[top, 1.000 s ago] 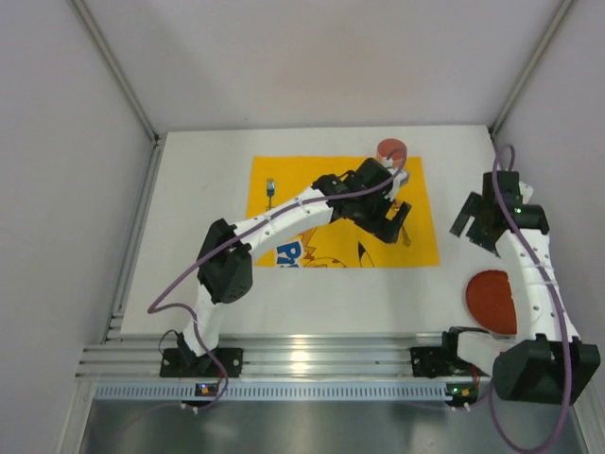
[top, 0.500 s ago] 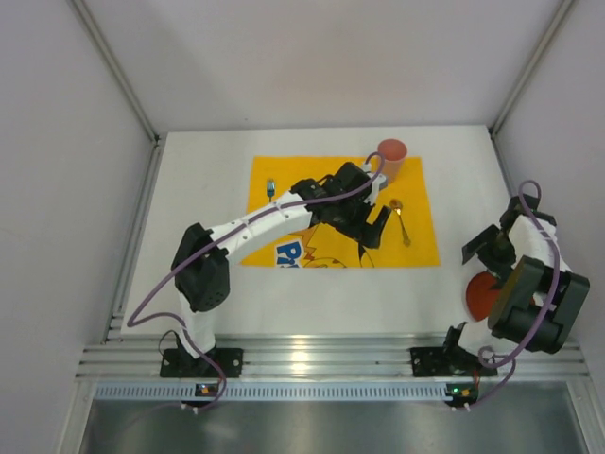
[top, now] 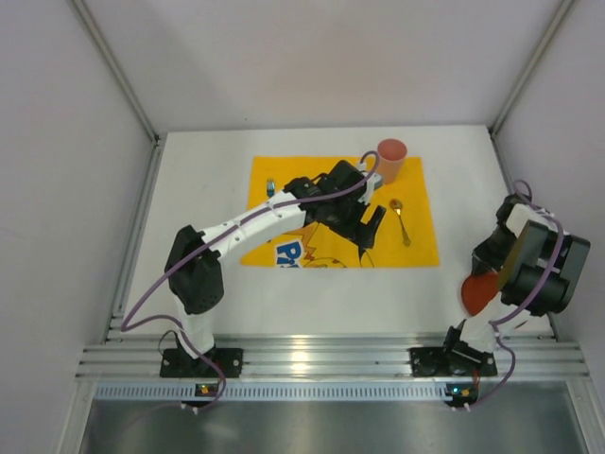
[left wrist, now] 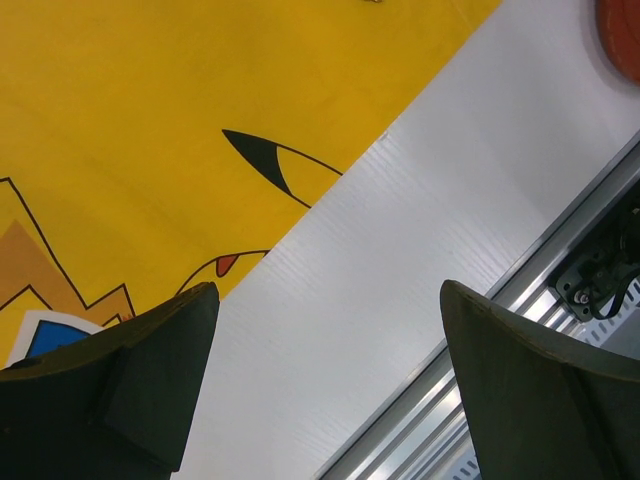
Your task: Set the dinner table for one person
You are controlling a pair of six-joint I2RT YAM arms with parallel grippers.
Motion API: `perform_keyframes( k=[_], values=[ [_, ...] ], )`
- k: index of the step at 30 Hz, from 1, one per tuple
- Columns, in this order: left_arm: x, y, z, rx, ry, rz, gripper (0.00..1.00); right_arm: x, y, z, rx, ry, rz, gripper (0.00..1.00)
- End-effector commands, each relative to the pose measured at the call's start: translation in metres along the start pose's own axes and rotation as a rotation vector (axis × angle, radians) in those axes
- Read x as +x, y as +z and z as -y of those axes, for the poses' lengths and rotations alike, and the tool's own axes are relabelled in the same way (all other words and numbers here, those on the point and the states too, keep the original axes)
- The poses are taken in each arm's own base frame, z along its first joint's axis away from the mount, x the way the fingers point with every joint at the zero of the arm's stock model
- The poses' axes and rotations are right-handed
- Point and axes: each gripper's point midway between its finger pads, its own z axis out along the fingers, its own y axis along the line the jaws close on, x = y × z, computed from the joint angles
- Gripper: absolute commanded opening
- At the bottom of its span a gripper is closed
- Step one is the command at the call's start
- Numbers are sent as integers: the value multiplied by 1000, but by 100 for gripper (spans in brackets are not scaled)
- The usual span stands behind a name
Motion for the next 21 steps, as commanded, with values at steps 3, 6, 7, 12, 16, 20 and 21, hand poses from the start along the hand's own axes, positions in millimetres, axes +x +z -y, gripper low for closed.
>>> perform_keyframes(
  k=[3,6,7,12,16,20,21],
  values=[
    [-16,-7,2,10,6,33,97,-34,29,-8,59,-22,87,0],
    [-19,-9,3,11,7,43,98,-38,6,-27,10,-50,130,0],
    [-22,-11,5,16,9,55,98,-43,-15,-34,-25,-51,171,0],
    [-42,-14,22,97,24,115,98,-37,-103,-91,-232,-99,255,0],
    [-78,-24,41,170,39,224,98,-26,-186,-129,-400,-125,308,0],
    [-115,-12,52,189,56,285,98,-2,-225,-152,-518,-151,258,0],
    [-123,-11,55,187,60,304,98,0,-232,-155,-538,-150,254,0]
  ],
)
